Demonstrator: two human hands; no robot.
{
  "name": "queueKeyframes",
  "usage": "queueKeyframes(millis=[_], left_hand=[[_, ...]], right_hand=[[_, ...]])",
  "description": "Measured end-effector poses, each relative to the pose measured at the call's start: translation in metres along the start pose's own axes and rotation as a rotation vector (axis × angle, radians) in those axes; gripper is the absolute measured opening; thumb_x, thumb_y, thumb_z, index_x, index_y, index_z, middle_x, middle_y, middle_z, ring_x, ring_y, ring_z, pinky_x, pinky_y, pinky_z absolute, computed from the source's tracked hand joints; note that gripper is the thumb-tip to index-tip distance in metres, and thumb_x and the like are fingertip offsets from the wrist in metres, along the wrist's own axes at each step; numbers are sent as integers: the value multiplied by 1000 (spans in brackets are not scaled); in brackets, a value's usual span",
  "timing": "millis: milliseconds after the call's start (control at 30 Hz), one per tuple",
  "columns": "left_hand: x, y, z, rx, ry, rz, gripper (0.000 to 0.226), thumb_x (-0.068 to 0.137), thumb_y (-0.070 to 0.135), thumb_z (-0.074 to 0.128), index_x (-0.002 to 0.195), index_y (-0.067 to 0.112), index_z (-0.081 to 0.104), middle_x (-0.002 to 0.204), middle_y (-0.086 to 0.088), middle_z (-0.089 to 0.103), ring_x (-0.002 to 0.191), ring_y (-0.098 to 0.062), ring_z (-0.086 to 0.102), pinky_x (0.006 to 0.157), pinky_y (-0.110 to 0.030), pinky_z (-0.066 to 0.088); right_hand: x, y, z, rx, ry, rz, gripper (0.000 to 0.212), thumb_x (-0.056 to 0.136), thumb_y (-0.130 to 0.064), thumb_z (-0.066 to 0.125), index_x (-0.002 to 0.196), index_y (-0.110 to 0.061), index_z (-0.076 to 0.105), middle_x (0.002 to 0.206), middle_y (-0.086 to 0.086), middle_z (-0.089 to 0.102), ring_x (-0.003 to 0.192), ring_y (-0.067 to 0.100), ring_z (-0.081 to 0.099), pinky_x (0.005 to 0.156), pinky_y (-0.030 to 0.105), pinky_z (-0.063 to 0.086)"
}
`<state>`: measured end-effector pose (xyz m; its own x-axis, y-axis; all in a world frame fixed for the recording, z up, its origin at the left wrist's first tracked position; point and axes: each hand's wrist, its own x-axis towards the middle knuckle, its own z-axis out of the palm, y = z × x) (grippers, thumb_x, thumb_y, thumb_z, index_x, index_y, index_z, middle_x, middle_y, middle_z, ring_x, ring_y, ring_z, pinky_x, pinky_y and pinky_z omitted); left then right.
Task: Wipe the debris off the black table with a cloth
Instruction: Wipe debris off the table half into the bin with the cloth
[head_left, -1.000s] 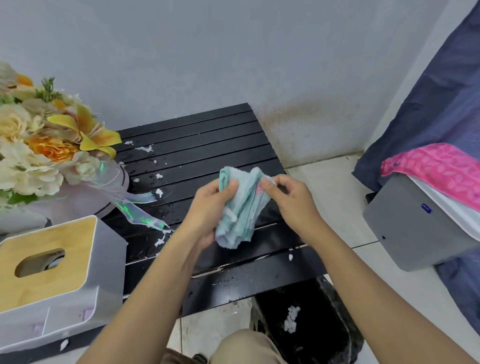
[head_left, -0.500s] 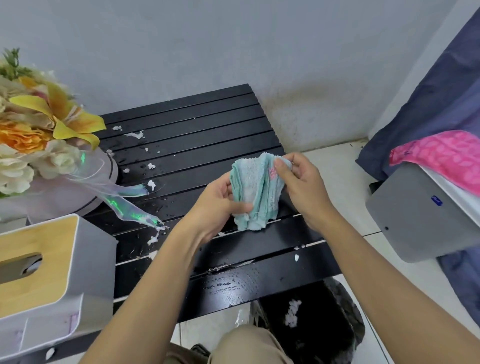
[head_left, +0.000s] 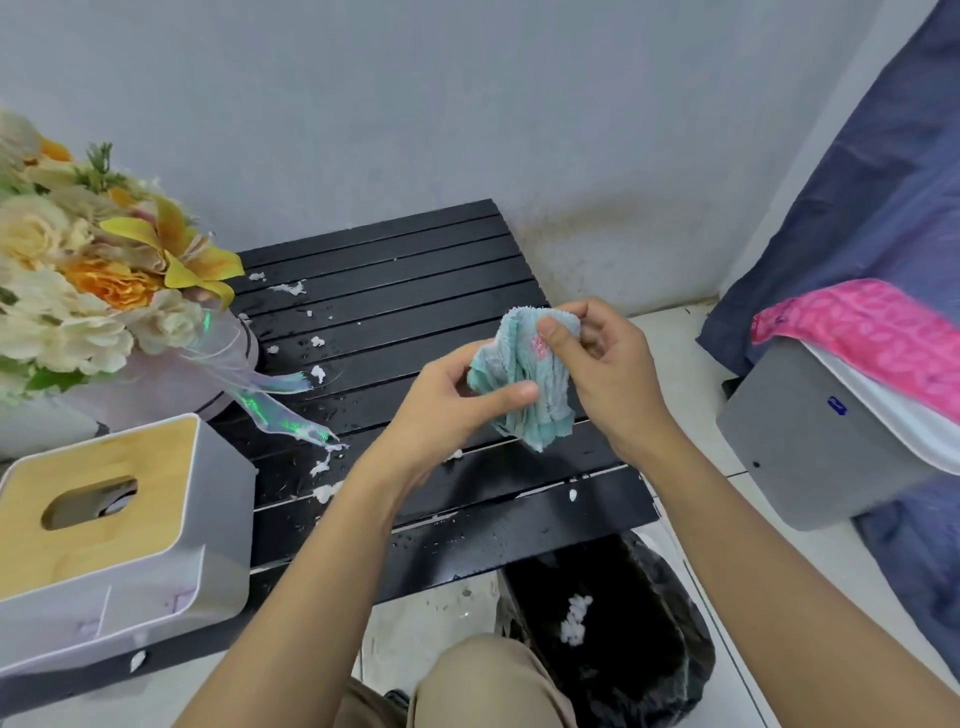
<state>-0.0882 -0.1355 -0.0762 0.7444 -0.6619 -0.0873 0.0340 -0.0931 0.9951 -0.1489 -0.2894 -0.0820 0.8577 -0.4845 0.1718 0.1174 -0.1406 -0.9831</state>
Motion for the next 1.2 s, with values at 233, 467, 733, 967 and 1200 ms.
queueKeyframes(millis=[233,467,733,967,1200], left_hand=[[36,7,8,50,264,-30,63,73,13,83,126,17,48,117,-1,64,99,-14,67,82,-31,58],[104,-35,1,1045,366,-119,74,87,61,52,149,31,24,159,-7,12,145,-34,8,115,-54,11],[126,-98,-16,1279,146,193,63,95,47,12,149,20,31,158,-7,22,147,-30,16,117,-42,21],[191,-95,-50,1067,334,274,41,99,15,40,139,10,46,150,-6,39,141,-24,30,112,-27,25],[353,-90,-132,1275,222,76,58,79,23,49,135,9,45,134,-13,48,121,-27,42,107,-31,33]], right_hand=[[10,3,-6,13,141,120,20,92,-43,62,90,-22,63,97,3,71,93,20,68,76,47,60],[61,72,-12,-361,225,190,7,98,-25,52,98,-22,59,100,-5,63,98,17,59,78,29,45],[149,119,18,-436,-52,328,43,105,-26,35,148,-24,36,148,-2,45,134,20,43,107,33,33],[170,131,37,-730,-65,285,46,105,-34,16,152,-36,19,128,6,60,112,29,56,83,38,42],[172,131,36,-813,-78,281,47,104,-39,13,151,-45,11,78,-8,55,72,17,54,67,36,45]])
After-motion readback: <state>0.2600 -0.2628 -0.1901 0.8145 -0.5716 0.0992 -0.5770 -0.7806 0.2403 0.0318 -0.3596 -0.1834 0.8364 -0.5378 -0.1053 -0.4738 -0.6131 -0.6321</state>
